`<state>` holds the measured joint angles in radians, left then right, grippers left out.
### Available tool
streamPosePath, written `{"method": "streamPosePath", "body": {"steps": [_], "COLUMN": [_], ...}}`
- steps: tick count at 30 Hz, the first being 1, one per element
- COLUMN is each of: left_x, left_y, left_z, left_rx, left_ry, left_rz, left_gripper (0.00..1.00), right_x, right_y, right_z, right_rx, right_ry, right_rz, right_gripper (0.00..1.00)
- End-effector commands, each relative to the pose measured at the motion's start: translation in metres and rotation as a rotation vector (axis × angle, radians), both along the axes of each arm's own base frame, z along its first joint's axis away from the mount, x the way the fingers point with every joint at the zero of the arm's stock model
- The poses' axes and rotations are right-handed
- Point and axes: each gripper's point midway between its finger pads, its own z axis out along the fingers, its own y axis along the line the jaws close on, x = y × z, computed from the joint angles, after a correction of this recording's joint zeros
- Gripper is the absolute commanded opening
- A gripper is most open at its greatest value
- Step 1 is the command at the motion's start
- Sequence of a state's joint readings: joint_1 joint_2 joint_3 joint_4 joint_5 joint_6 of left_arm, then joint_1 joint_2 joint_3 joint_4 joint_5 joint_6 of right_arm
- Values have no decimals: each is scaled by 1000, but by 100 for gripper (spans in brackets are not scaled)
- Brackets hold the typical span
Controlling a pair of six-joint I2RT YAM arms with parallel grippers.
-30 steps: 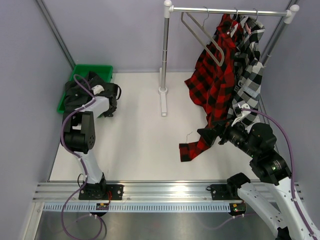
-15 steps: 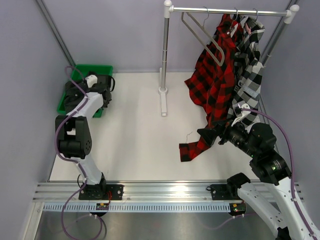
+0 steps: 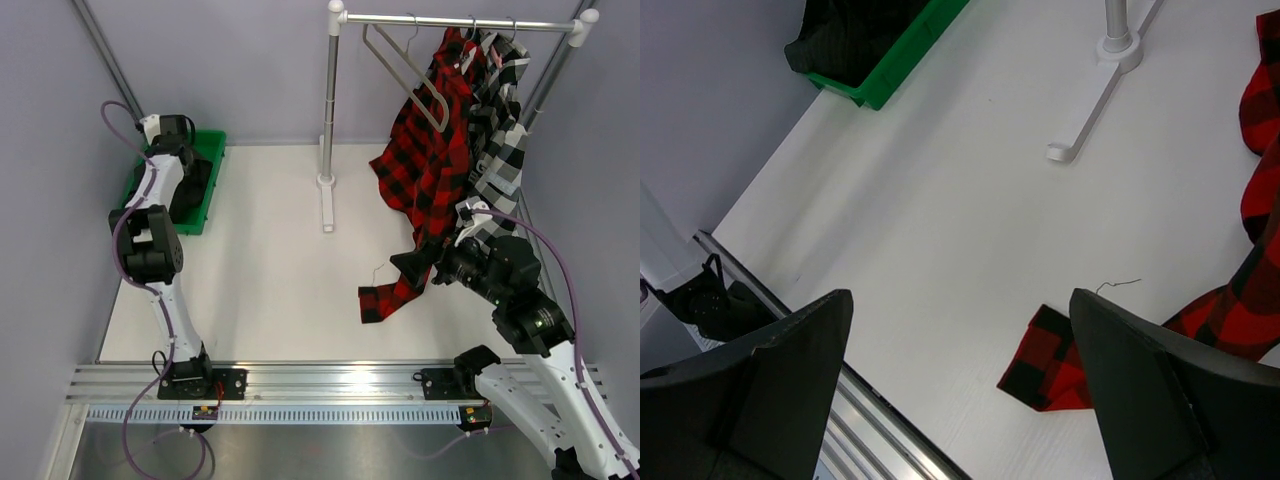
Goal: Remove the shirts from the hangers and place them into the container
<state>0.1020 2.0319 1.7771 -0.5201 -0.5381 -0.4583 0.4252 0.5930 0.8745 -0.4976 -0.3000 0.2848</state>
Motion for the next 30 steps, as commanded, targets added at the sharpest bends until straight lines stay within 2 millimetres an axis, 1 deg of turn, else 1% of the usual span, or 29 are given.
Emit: {"method": "streamPosePath", "body": {"steps": [1,2,3,5,6,7,8,11,13,15,16,19,23,25,30], "left_x": [27,29,34,38,37,36,32,29,27,26,26,26,24,23,19], "left_y": [-3,-3,-1,-5,-1,-4,-3,-2,0,3,3,7,15,18,21], "left_z": [-27,-32,-45,-60,-64,-82,-89,-107,-112,-112,-111,-105,-87,-84,-97], "left_rx": [7,6,-5,-52,-75,-104,-119,-147,-150,-155,-162,-163,-155,-151,-160], "left_ry": [56,68,82,101,113,144,172,210,222,221,217,207,177,169,188], "left_rz": [-89,-92,-92,-108,-93,-102,-98,-100,-99,-97,-102,-104,-88,-72,-19], "left_gripper": [7,9,11,14,16,17,17,22,32,40,49,64,67,69,71], "right_x": [5,6,7,10,11,12,12,15,15,15,15,15,14,13,12], "right_y": [1,1,2,1,1,2,2,4,4,4,4,4,2,2,0], "right_z": [0,-1,-3,-4,-6,-7,-8,-10,-10,-11,-11,-11,-9,-8,-8], "right_rx": [0,-4,-9,-13,-18,-21,-23,-26,-27,-28,-28,-28,-26,-22,-23], "right_ry": [3,7,14,18,25,28,32,41,44,45,45,45,36,31,30], "right_rz": [-6,-7,-8,-16,-17,-17,-17,-14,-12,-12,-12,-15,-20,-21,-27], "right_gripper": [100,99,99,100,99,100,100,99,100,100,99,99,99,100,99]}}
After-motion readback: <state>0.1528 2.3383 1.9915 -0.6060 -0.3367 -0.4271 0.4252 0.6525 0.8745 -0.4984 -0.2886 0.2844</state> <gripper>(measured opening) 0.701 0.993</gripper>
